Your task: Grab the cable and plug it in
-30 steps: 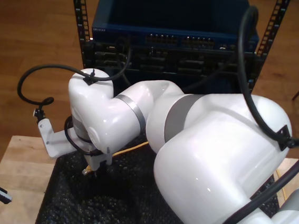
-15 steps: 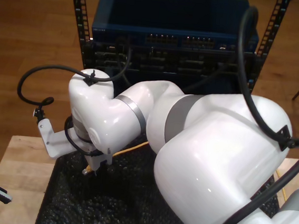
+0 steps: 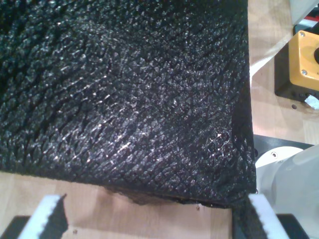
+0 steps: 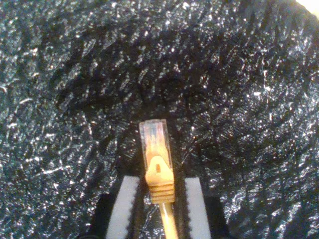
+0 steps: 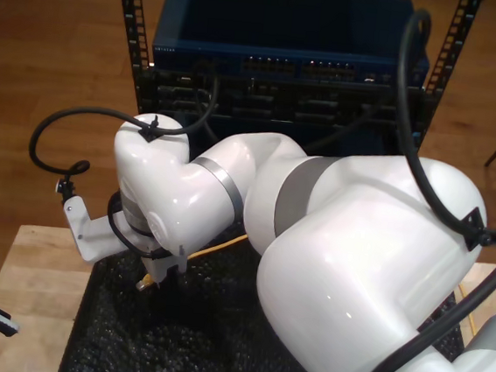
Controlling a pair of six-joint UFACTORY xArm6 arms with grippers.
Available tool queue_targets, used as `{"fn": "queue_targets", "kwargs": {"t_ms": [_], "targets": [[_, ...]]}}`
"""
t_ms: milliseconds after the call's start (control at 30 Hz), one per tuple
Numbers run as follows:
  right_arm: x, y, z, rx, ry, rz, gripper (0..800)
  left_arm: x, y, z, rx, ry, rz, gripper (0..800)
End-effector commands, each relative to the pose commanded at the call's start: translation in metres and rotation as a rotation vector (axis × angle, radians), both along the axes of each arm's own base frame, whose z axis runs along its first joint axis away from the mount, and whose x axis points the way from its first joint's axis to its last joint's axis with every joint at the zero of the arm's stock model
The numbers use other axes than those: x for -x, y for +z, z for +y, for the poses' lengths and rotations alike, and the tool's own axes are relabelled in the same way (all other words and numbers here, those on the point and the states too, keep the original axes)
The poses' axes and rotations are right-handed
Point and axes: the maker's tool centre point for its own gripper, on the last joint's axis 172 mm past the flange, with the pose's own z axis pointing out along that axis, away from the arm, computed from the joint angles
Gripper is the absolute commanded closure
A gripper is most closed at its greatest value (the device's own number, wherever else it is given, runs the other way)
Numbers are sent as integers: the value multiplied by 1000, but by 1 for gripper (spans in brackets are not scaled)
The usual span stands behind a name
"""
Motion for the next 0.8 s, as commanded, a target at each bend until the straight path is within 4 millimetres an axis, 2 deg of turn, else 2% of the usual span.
{"fn": "queue_targets", "kwargs": {"t_ms": [100, 167, 333, 433, 467, 567, 667, 800], "targets": [[2, -1, 1, 8, 17, -11, 756, 1, 0, 0, 0, -1, 2, 0], [-1, 1, 0, 6, 22, -23, 778, 0, 0, 0, 1, -1, 1, 0], [-4, 21, 2, -20, -3, -41, 797, 0, 1, -1, 3, 0, 1, 0], [-13, 40, -3, -45, -52, -56, 797, -5, 5, -1, 7, 7, -14, 0], [-19, 47, -10, -50, -79, -58, 797, -9, 10, -3, 17, 13, -24, 0], [-34, 67, -47, -41, -175, -47, 797, -18, 19, -13, 65, 29, -50, 0], [-32, 81, -70, -28, -226, -19, 797, -24, 29, -26, 111, 28, -62, 0], [-32, 115, -107, -51, -312, 4, 797, -41, 46, -44, 157, 50, -74, 0]]}}
